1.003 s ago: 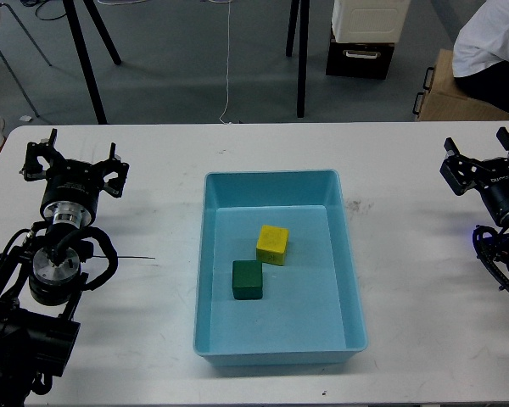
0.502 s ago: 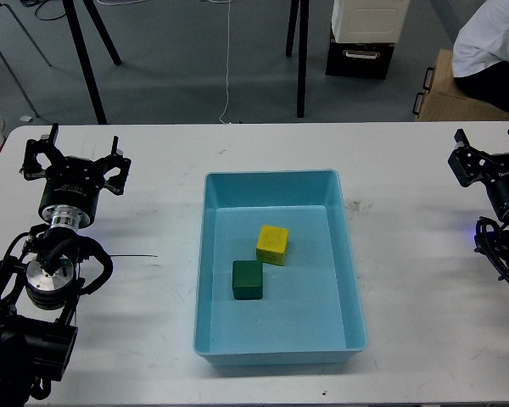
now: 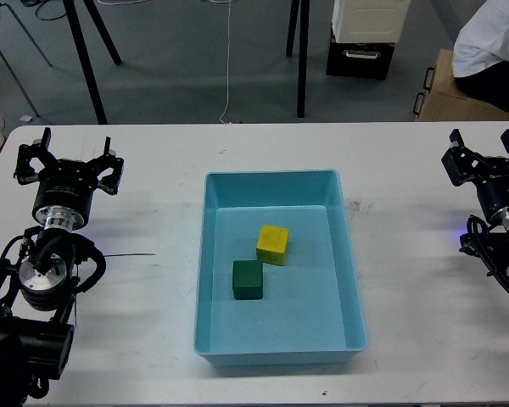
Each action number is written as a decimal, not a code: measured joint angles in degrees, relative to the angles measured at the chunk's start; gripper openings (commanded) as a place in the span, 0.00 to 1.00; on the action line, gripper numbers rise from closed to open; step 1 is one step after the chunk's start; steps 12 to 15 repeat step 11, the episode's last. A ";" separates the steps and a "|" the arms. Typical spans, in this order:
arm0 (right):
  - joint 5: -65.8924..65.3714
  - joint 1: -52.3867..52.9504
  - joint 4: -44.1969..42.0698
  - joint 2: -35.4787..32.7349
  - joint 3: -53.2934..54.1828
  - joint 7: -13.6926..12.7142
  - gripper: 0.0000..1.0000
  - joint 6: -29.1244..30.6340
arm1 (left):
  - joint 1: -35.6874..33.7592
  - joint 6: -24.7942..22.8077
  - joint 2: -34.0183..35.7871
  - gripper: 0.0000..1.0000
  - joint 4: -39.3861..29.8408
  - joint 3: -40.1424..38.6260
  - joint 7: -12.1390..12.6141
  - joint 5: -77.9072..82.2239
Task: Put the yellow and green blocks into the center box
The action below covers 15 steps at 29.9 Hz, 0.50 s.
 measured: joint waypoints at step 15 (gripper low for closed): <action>-0.21 -0.34 0.22 -0.03 -0.59 -0.41 0.99 0.00 | -0.39 -0.11 0.50 1.00 1.98 -2.50 2.20 -3.82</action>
